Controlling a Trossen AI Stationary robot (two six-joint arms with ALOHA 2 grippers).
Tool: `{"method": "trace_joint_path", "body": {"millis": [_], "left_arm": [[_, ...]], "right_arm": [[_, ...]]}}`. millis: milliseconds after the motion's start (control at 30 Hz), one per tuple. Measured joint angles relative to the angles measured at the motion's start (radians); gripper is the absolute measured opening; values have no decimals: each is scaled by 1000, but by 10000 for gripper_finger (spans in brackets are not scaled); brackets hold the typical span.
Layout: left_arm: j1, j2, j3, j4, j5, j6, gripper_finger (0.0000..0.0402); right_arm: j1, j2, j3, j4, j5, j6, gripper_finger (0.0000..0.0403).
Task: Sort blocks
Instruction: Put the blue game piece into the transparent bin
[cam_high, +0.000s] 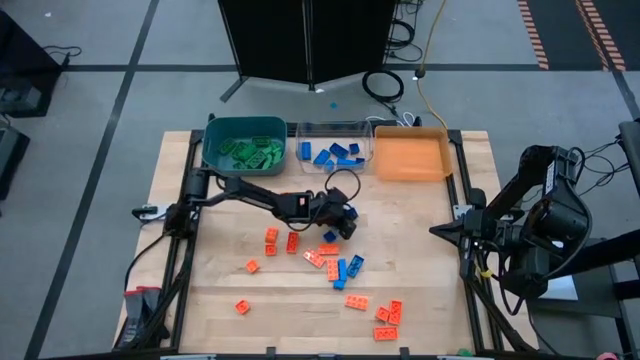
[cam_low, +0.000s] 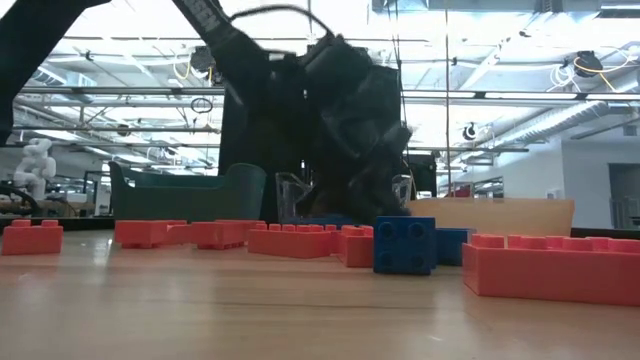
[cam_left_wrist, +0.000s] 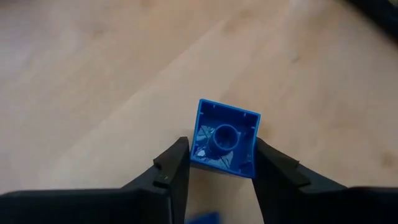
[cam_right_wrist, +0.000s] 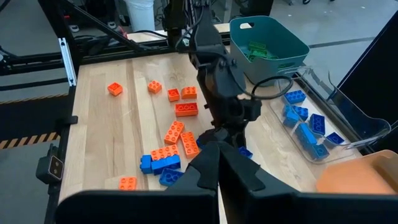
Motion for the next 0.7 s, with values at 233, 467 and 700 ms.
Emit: {"method": "trace_joint_path", "body": {"millis": [233,467,700], "left_arm": [[17,-86,111,-68,-28,126,139],[142,-145,214,-149,-72,159,139],[308,-136,259,-304,-73,180,139]], "right_arm": [[0,0,0,-7,0,-2,0],[0,0,0,-17,1,-3,0],[0,0,0,-17,0,-3,0]]}}
